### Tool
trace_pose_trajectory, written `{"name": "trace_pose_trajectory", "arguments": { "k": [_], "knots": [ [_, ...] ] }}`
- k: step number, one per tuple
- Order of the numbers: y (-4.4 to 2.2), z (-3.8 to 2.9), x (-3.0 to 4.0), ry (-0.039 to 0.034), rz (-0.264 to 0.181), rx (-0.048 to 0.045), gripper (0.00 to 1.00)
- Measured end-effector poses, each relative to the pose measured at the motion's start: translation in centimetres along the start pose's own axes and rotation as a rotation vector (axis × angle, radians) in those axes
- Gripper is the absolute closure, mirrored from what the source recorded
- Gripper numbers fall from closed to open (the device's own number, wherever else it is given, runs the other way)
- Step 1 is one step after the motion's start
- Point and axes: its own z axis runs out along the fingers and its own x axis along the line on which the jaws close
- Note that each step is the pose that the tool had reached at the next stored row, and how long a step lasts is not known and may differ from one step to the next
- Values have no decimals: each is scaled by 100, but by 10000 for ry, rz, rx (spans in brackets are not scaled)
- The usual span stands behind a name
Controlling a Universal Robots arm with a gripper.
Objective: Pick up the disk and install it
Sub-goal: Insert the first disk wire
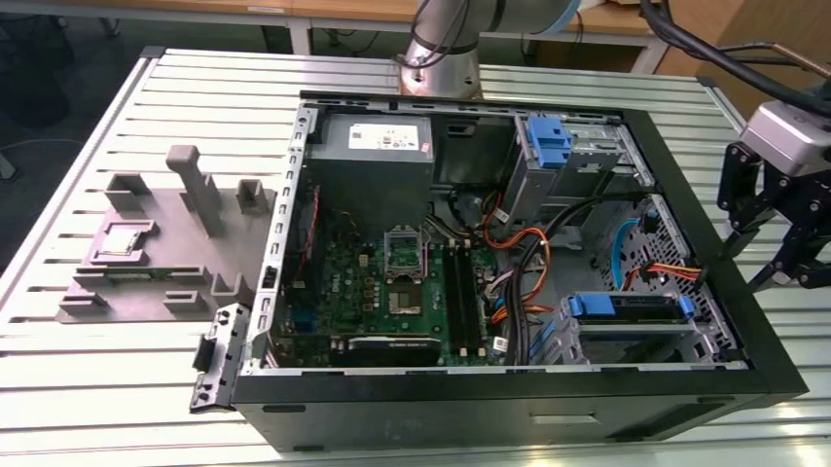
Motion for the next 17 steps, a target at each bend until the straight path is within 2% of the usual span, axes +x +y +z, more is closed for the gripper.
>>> {"name": "trace_pose_trajectory", "arguments": {
  "k": [15, 17],
  "knots": [
    [16, -2, -3, 0, -1, 1, 57],
    [44, -5, -10, 1, 1, 0, 57]
  ]
}}
